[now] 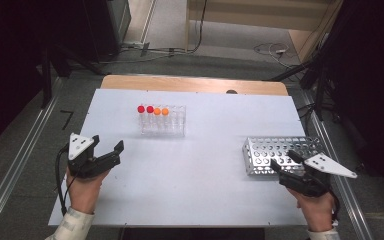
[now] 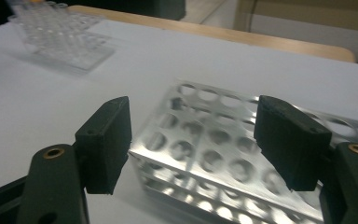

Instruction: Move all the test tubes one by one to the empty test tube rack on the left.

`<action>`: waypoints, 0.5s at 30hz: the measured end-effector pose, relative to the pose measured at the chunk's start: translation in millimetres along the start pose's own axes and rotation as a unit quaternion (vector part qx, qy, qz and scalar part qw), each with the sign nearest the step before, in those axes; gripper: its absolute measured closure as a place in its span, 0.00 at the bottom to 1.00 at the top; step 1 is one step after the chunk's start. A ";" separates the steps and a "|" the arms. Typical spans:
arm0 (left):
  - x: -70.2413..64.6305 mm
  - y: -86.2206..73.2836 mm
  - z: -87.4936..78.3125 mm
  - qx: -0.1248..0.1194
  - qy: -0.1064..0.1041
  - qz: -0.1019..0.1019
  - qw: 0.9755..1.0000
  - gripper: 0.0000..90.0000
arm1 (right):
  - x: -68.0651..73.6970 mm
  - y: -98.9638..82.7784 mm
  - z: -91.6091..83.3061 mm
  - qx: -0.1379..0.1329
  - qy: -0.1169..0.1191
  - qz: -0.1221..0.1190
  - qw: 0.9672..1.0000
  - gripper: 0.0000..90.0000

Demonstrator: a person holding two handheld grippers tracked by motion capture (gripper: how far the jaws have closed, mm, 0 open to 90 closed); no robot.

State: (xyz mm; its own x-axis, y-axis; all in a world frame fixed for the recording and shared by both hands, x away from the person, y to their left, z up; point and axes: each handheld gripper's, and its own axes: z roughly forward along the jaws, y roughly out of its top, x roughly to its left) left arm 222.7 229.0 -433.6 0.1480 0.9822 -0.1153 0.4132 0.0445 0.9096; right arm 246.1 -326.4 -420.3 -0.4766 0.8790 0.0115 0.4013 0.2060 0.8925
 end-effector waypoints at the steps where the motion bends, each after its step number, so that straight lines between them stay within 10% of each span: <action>1: 1.9 -3.0 -4.4 0.000 0.003 -0.003 1.000 0.22 | -6.0 -3.8 -3.9 0.001 -0.010 0.007 1.000 0.29; 15: 14.5 -28.7 -18.2 0.007 0.032 -0.012 0.999 0.21 | -50.8 -38.0 -22.7 0.025 -0.082 0.054 0.995 0.28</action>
State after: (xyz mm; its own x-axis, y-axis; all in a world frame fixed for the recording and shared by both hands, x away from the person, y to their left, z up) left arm 196.6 245.3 -454.1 0.0809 0.9906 -0.1103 0.4286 0.0653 0.9011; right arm 237.4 -388.6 -444.6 -0.2968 0.9545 0.0288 0.4840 0.1244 0.8662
